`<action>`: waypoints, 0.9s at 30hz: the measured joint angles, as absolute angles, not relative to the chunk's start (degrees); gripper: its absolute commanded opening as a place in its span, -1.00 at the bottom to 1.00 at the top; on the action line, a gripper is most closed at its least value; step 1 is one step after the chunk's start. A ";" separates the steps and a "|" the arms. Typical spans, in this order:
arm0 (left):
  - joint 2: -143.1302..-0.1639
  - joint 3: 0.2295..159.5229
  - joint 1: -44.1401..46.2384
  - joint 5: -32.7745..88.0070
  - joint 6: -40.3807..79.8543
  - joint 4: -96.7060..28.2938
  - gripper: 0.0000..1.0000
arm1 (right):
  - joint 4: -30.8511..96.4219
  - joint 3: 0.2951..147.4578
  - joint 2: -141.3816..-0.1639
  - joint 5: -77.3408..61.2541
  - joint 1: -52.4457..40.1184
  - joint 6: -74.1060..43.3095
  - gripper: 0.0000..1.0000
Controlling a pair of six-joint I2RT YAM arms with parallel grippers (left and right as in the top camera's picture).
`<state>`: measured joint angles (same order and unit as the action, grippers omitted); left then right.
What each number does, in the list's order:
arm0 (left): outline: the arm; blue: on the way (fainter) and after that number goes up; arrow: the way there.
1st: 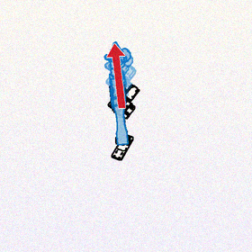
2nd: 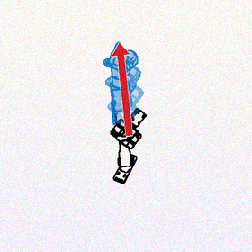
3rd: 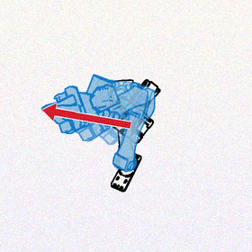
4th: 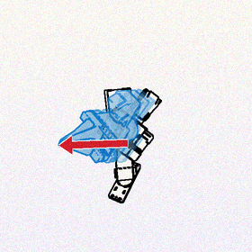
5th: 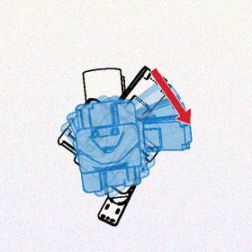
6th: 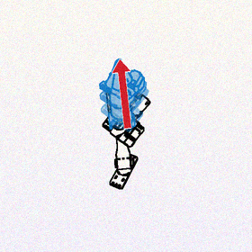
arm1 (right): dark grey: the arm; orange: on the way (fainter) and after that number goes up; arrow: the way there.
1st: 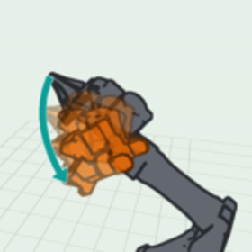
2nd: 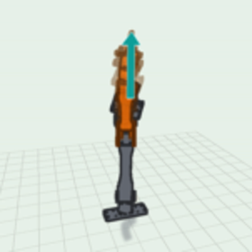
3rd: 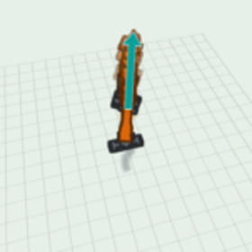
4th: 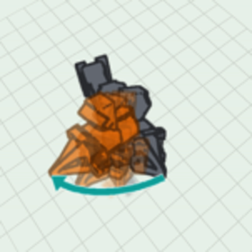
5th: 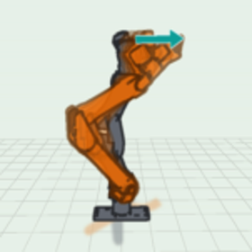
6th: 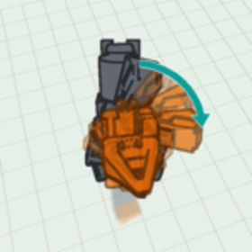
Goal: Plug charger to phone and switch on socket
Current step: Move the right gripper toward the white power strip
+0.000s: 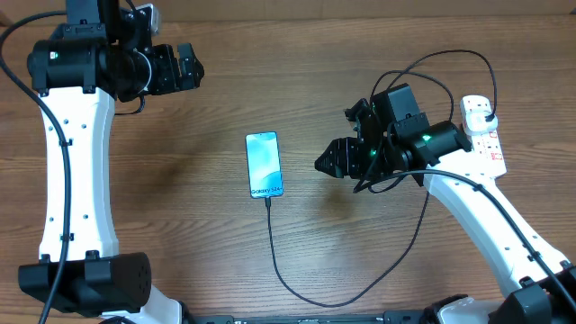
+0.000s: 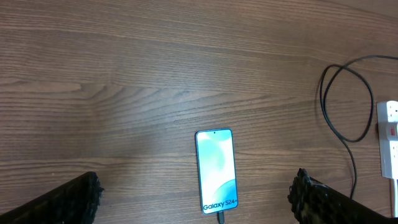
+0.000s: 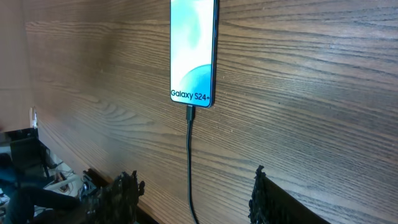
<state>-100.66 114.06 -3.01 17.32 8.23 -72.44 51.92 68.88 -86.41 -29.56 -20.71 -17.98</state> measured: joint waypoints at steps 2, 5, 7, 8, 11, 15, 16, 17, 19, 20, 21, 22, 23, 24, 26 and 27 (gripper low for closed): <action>-100.66 114.06 -3.01 17.32 8.25 -72.44 1.00 | 52.21 68.88 -86.41 -29.54 -20.71 -17.98 0.19; -100.66 114.06 -3.01 17.32 8.25 -72.44 0.99 | 52.58 68.88 -86.41 -29.54 -20.71 -17.98 0.19; -100.66 114.06 -3.01 17.32 8.25 -72.44 0.99 | 52.58 68.88 -86.41 -29.54 -20.71 -17.98 0.18; -100.66 114.06 -3.01 17.32 8.25 -72.44 1.00 | 52.58 68.88 -86.41 -29.54 -20.71 -18.00 0.19; -100.66 114.06 -3.01 17.32 8.23 -72.44 1.00 | 52.84 68.88 -86.41 -29.54 -20.71 -17.96 0.19; -100.66 114.06 -3.01 17.32 8.25 -72.44 1.00 | 53.10 68.88 -86.41 -29.56 -20.71 -17.98 0.19; -100.66 114.06 -3.01 17.32 8.25 -72.44 0.99 | 53.10 68.88 -86.41 -29.54 -20.71 -17.98 0.19; -100.66 114.06 -3.01 17.32 8.25 -72.44 1.00 | 53.19 68.88 -86.41 -29.54 -20.71 -17.98 0.19; -100.66 114.06 -3.01 17.32 8.25 -72.44 0.99 | 53.47 68.88 -86.41 -29.54 -20.71 -17.98 0.34; -100.66 114.06 -3.01 17.32 8.25 -72.44 1.00 | 53.74 68.88 -86.41 -29.56 -20.71 -18.22 0.47; -100.66 114.06 -3.01 17.32 8.25 -72.44 1.00 | 53.76 68.88 -86.41 -29.56 -20.71 -18.33 0.50; -100.66 114.06 -3.01 17.32 8.25 -72.44 1.00 | 53.63 68.88 -86.41 -29.63 -20.71 -18.11 0.51; -100.66 114.06 -3.01 17.32 8.25 -72.44 1.00 | 53.58 68.88 -86.41 -29.67 -20.71 -17.98 0.50; -100.66 114.06 -3.01 17.32 8.25 -72.44 0.99 | 53.58 68.88 -86.41 -29.82 -20.71 -17.96 0.46; -100.66 114.06 -3.01 17.32 8.23 -72.44 1.00 | 53.58 68.88 -86.41 -30.09 -20.71 -17.89 0.38; -100.66 114.06 -3.01 17.32 8.25 -72.44 1.00 | 53.60 68.88 -86.41 -30.20 -20.71 -18.02 0.34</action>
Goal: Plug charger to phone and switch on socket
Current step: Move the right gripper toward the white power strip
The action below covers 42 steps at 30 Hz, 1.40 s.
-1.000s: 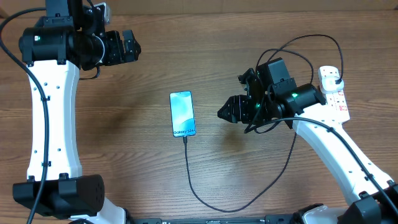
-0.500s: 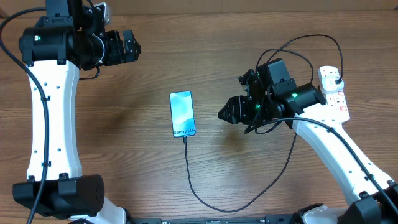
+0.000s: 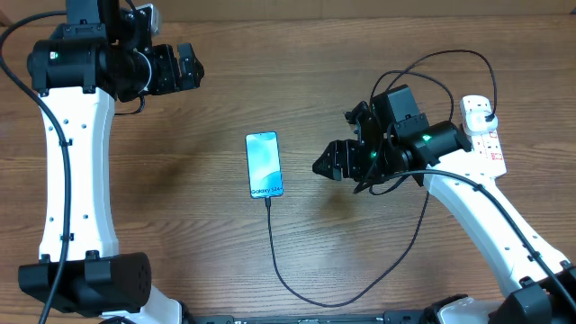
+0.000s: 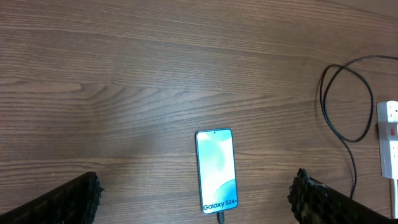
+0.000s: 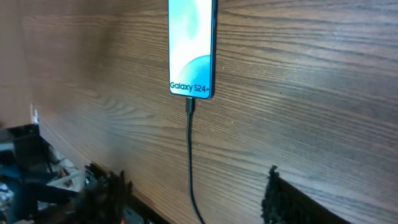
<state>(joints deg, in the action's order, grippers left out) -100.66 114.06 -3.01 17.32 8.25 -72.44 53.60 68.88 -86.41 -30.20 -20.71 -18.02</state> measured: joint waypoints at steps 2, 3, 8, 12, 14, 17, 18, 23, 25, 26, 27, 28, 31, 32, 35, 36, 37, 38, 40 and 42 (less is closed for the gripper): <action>-100.66 114.06 -3.01 17.32 8.25 -72.44 1.00 | 53.32 68.88 -86.41 -30.24 -20.71 -18.11 0.30; -100.66 114.06 -3.01 17.30 8.25 -72.44 0.99 | 53.04 68.88 -86.41 -30.26 -20.64 -17.96 0.26; -100.66 114.06 -3.01 17.32 8.25 -72.44 1.00 | 56.10 70.15 -86.41 -30.17 -17.82 -18.00 0.09; -100.66 114.06 -3.01 17.32 8.23 -72.47 1.00 | 62.92 76.97 -86.46 -26.94 -11.88 -18.37 -0.17; -100.66 114.06 -3.01 17.32 8.25 -72.44 1.00 | 66.74 81.58 -86.46 -24.58 -8.80 -19.42 -0.21; -100.66 114.06 -3.01 17.30 8.25 -72.47 0.99 | 70.52 87.66 -86.46 -22.11 -4.19 -20.36 -0.52; -100.66 114.06 -3.01 17.30 8.25 -72.44 0.99 | 71.33 88.99 -86.46 -21.65 -2.81 -20.75 -0.54; -100.66 114.06 -3.01 17.30 8.25 -72.47 1.00 | 73.14 92.58 -86.41 -20.82 6.61 -22.63 -0.60; -100.66 114.06 -3.01 17.30 8.25 -72.47 1.00 | 73.30 92.58 -86.41 -21.54 10.76 -23.00 -0.74; -100.66 114.06 -3.01 17.32 8.23 -72.47 1.00 | 73.30 92.58 -86.41 -22.09 12.69 -23.31 -0.81; -100.66 114.06 -3.01 17.30 8.25 -72.47 0.99 | 73.30 92.58 -86.41 -22.59 14.48 -23.53 -0.85; -100.66 114.06 -3.01 17.30 8.25 -72.47 1.00 | 73.19 92.58 -86.41 -23.00 16.45 -23.75 -0.88; -100.66 114.06 -3.01 17.30 8.25 -72.47 1.00 | 71.90 92.58 -86.41 -23.90 21.30 -23.92 -0.93; -100.66 114.06 -3.01 17.30 8.25 -72.47 0.99 | 70.76 92.55 -86.41 -24.27 23.00 -23.99 -0.93; -100.66 114.06 -3.01 17.30 8.25 -72.47 0.99 | 67.79 91.53 -86.41 -25.65 26.81 -24.01 -0.93; -100.66 114.06 -3.01 17.30 8.25 -72.47 1.00 | 66.94 90.91 -86.41 -26.04 27.79 -24.01 -0.93; -100.66 114.06 -3.01 17.30 8.25 -72.47 1.00 | 65.95 89.93 -86.41 -26.61 28.93 -24.01 -0.93; -100.66 114.06 -3.01 17.30 8.25 -72.47 0.99 | 65.12 88.90 -86.41 -26.96 29.91 -24.01 -0.93; -100.66 114.06 -3.01 17.30 8.23 -72.47 1.00 | 63.07 86.61 -86.41 -27.77 31.68 -24.01 -0.93; -100.66 114.06 -3.01 17.30 8.23 -72.47 1.00 | 61.34 84.51 -86.43 -28.60 33.08 -24.01 -0.93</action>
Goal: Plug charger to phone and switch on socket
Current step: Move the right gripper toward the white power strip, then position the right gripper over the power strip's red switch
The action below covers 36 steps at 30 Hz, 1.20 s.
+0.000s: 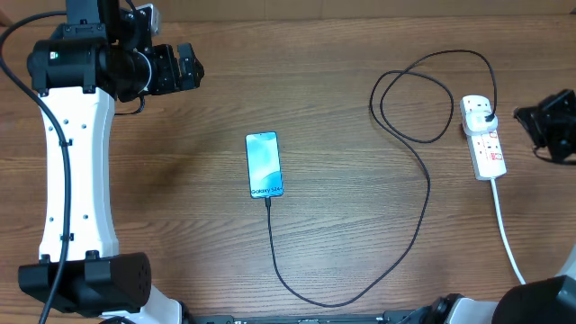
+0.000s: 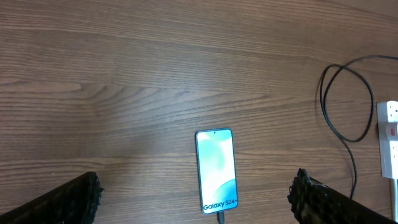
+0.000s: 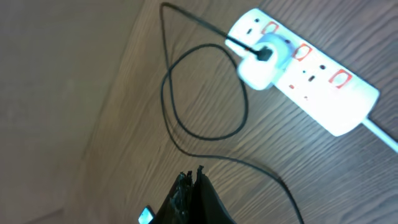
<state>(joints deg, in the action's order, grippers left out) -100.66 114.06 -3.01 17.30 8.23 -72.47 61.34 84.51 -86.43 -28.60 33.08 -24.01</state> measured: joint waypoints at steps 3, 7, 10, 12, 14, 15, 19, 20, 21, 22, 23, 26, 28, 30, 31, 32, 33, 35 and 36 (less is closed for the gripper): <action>-100.66 114.06 -3.01 17.30 8.25 -72.47 1.00 | 57.23 81.38 -86.52 -30.13 34.89 -24.01 -0.93; -100.66 114.06 -3.01 17.30 8.25 -72.47 0.99 | 55.09 80.01 -88.40 -31.22 36.29 -23.99 -0.93; -100.66 114.06 -3.01 17.30 8.25 -72.47 1.00 | 52.93 79.99 -91.50 -32.36 36.62 -23.97 -0.93; -100.66 114.06 -3.01 17.30 8.23 -72.47 1.00 | 51.27 79.96 -93.73 -33.10 36.73 -24.03 -0.93; -100.66 114.06 -3.01 17.30 8.23 -72.47 0.99 | 49.76 79.96 -96.05 -33.52 36.95 -24.45 -0.93; -100.66 114.06 -3.01 17.30 8.25 -72.47 1.00 | 48.97 79.92 -97.23 -33.76 37.12 -24.71 -0.93; -100.66 114.06 -3.01 17.30 8.25 -72.47 1.00 | 45.78 79.90 -101.84 -35.59 38.09 -25.54 -0.93; -100.66 114.06 -3.01 17.30 8.23 -72.47 1.00 | 45.17 79.90 -102.72 -35.83 38.24 -25.71 -0.93; -100.66 114.06 -3.01 17.30 8.25 -72.47 1.00 | 44.31 79.90 -103.81 -36.01 38.41 -26.00 -0.93; -100.66 114.06 -3.01 17.30 8.23 -72.47 1.00 | 43.35 79.88 -105.12 -36.18 38.61 -26.63 -0.93; -100.66 114.06 -3.01 17.30 8.25 -72.47 1.00 | 42.81 79.88 -105.82 -36.23 38.72 -26.87 -0.92; -100.66 114.06 -3.01 17.30 8.25 -72.47 1.00 | 40.42 79.77 -108.22 -36.67 39.48 -28.67 -0.93; -100.66 114.06 -3.01 17.30 8.25 -72.47 1.00 | 38.92 79.75 -109.30 -36.77 40.12 -29.87 -0.93; -100.66 114.06 -3.01 17.32 8.25 -72.47 0.99 | 37.04 79.75 -110.43 -36.97 40.62 -30.94 -0.93; -100.66 114.06 -3.01 17.30 8.23 -72.47 1.00 | 36.51 79.75 -111.00 -37.06 40.86 -31.35 -0.93; -100.66 114.06 -3.01 17.30 8.25 -72.47 1.00 | 35.79 79.75 -111.70 -37.04 40.93 -31.62 -0.93; -100.66 114.06 -3.01 17.30 8.25 -72.47 1.00 | 35.27 79.75 -112.27 -37.12 41.01 -31.90 -0.93; -100.66 114.06 -3.01 17.30 8.25 -72.47 1.00 | 34.87 79.75 -113.56 -37.10 41.06 -32.32 -0.93; -100.66 114.06 -3.01 17.30 8.23 -72.47 0.99 | 34.74 79.75 -114.10 -37.17 41.06 -32.47 -0.93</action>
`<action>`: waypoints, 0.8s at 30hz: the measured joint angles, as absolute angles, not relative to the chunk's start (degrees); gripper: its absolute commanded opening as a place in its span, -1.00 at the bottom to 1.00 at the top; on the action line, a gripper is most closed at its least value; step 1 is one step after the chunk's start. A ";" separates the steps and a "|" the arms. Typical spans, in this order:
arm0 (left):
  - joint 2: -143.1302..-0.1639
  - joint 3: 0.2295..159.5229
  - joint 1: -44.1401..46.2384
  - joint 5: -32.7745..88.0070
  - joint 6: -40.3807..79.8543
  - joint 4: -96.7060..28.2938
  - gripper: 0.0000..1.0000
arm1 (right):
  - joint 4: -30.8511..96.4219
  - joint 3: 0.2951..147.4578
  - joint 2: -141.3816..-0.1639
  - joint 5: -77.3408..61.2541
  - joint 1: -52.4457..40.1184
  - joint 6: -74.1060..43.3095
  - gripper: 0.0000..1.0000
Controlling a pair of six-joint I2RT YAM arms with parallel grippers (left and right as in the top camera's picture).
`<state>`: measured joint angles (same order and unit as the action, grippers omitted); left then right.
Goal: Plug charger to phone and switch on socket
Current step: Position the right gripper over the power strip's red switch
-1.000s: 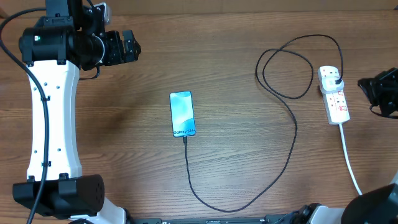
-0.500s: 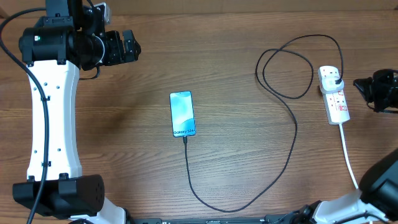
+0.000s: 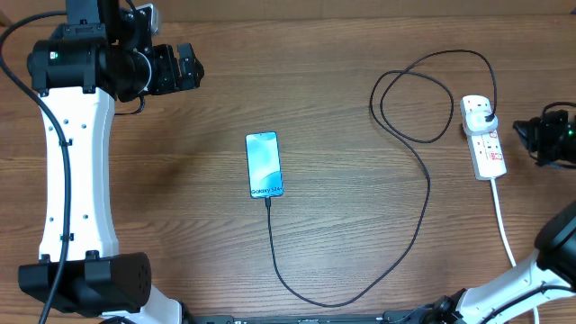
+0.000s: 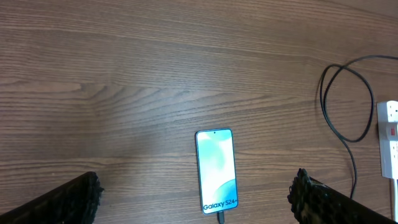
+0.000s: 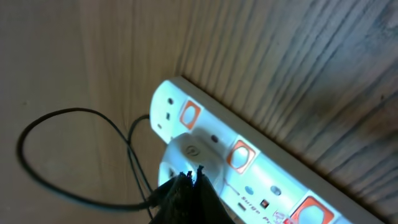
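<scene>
The phone (image 3: pixel 265 164) lies screen up in the middle of the table, lit, with the black charger cable (image 3: pixel 423 193) plugged into its lower end. The cable loops round to a white plug (image 5: pixel 186 152) seated in the white power strip (image 3: pixel 482 139) at the right. My right gripper (image 5: pixel 191 176) is shut, its tips just over the white plug beside an orange switch (image 5: pixel 239 155). In the overhead view the right gripper (image 3: pixel 524 133) sits just right of the strip. My left gripper (image 4: pixel 199 196) hangs open high over the phone (image 4: pixel 217 169).
The strip's white lead (image 3: pixel 506 229) runs to the table's front edge. The left arm (image 3: pixel 72 135) stands along the left side. The cable's loop (image 3: pixel 414 103) lies left of the strip.
My right gripper, still shut, has come down close over the power strip, its tips now above the white plug. The left arm and the phone have not moved.
My right gripper stood open beside the phone, whose cable was plugged in. It stayed there, open wider. Then it had moved to the far right by the power strip, shut. Now its shut tips sit close over the strip's plug and switches.
</scene>
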<state>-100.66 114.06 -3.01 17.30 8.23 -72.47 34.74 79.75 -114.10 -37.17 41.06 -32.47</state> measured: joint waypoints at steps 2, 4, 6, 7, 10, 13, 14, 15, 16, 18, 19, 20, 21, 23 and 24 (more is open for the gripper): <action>-100.66 114.06 -3.01 17.30 8.25 -72.47 0.99 | 34.46 79.75 -115.42 -37.12 41.06 -32.73 -0.93; -100.66 114.06 -3.01 17.30 8.25 -72.47 1.00 | 34.44 79.75 -116.18 -37.10 41.06 -32.80 -0.93; -100.66 114.06 -3.01 17.30 8.23 -72.47 1.00 | 34.41 79.75 -117.25 -37.10 41.06 -32.82 -0.93; -100.66 114.06 -3.01 17.30 8.25 -72.47 1.00 | 34.37 79.75 -117.69 -37.08 41.06 -32.84 -0.93; -100.66 114.06 -3.01 17.30 8.25 -72.47 1.00 | 34.24 79.75 -118.87 -37.10 40.97 -32.75 -0.93; -100.66 114.06 -3.01 17.30 8.25 -72.47 0.99 | 34.04 79.75 -119.70 -37.08 40.69 -32.42 -0.93; -100.66 114.06 -3.01 17.30 8.23 -72.47 0.99 | 33.95 79.75 -119.83 -37.08 40.51 -32.36 -0.93; -100.66 114.06 -3.01 17.30 8.23 -72.47 0.99 | 33.76 79.75 -119.87 -37.10 40.34 -32.32 -0.93; -100.66 114.06 -3.01 17.30 8.25 -72.47 0.99 | 33.61 79.75 -119.87 -37.08 40.10 -32.29 -0.93; -100.66 114.06 -3.01 17.30 8.23 -72.47 0.99 | 33.36 79.75 -119.87 -37.04 39.81 -32.25 -0.93; -100.66 114.06 -3.01 17.30 8.25 -72.47 1.00 | 33.23 79.75 -119.87 -37.04 39.66 -32.18 -0.93; -100.66 114.06 -3.01 17.30 8.25 -72.47 1.00 | 33.19 79.75 -119.90 -37.04 39.57 -32.14 -0.93; -100.66 114.06 -3.01 17.30 8.25 -72.47 1.00 | 33.08 79.75 -119.92 -37.04 39.48 -32.14 -0.93; -100.66 114.06 -3.01 17.30 8.25 -72.47 0.99 | 32.97 79.75 -119.98 -37.01 39.35 -32.10 -0.93; -100.66 114.06 -3.01 17.30 8.25 -72.47 1.00 | 32.88 79.75 -120.03 -37.01 39.33 -32.10 -0.93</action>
<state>-100.66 114.06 -3.01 17.30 8.25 -72.47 32.88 79.75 -120.03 -37.01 39.33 -32.10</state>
